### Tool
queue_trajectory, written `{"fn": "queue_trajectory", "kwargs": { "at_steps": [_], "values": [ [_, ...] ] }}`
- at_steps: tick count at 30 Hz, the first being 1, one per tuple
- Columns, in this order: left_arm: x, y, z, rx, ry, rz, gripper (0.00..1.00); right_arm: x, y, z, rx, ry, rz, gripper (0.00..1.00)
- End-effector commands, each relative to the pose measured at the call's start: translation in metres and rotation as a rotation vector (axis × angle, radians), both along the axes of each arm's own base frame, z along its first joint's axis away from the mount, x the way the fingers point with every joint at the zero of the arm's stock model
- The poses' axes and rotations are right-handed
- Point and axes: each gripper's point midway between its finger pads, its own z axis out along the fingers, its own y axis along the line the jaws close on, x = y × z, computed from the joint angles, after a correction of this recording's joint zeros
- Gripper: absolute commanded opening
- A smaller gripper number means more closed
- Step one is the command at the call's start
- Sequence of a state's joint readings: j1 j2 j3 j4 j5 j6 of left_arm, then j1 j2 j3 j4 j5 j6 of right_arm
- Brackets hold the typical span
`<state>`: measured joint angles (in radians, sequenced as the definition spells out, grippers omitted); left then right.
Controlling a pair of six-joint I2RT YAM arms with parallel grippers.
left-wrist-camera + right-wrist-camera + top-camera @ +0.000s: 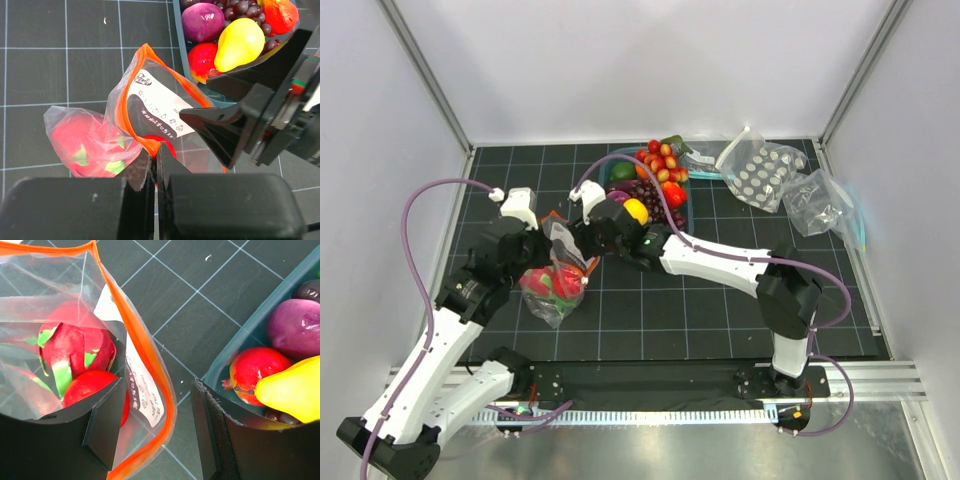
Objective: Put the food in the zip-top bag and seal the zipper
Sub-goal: Adjust the zipper food storage bag at the center of the board.
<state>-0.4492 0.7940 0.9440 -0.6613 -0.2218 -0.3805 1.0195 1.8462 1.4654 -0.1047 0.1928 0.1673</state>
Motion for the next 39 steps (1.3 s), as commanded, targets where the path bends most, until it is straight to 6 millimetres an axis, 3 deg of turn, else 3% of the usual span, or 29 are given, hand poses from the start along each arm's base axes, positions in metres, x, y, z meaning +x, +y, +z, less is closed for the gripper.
{"fn": "queue_trajectory", "kwargs": {
  "at_steps": [1, 9, 13, 20, 28, 39],
  "values": [
    [0.008, -0.005, 0.016, -0.029, -0.064, -0.017, 0.00, 0.013, 0.011, 0.037, 0.058, -0.109, -0.026, 0.61],
    [0.007, -0.005, 0.015, -0.027, -0.064, -0.018, 0.00, 0.027, 0.008, 0.024, -0.022, -0.201, -0.166, 0.56],
    [0.008, -0.005, 0.015, -0.025, -0.063, -0.015, 0.00, 0.034, -0.006, 0.031, -0.069, -0.262, -0.282, 0.54],
    [0.011, 0.006, 0.006, 0.019, -0.035, 0.041, 0.00, 0.029, -0.029, 0.050, -0.084, -0.303, -0.362, 0.53],
    [0.013, 0.013, 0.001, 0.054, -0.008, 0.076, 0.00, 0.031, -0.063, 0.047, -0.203, -0.330, -0.479, 0.47],
    [0.015, 0.017, -0.005, 0.078, 0.013, 0.098, 0.00, 0.020, -0.085, 0.050, -0.243, -0.309, -0.472, 0.45]
  ]
}}
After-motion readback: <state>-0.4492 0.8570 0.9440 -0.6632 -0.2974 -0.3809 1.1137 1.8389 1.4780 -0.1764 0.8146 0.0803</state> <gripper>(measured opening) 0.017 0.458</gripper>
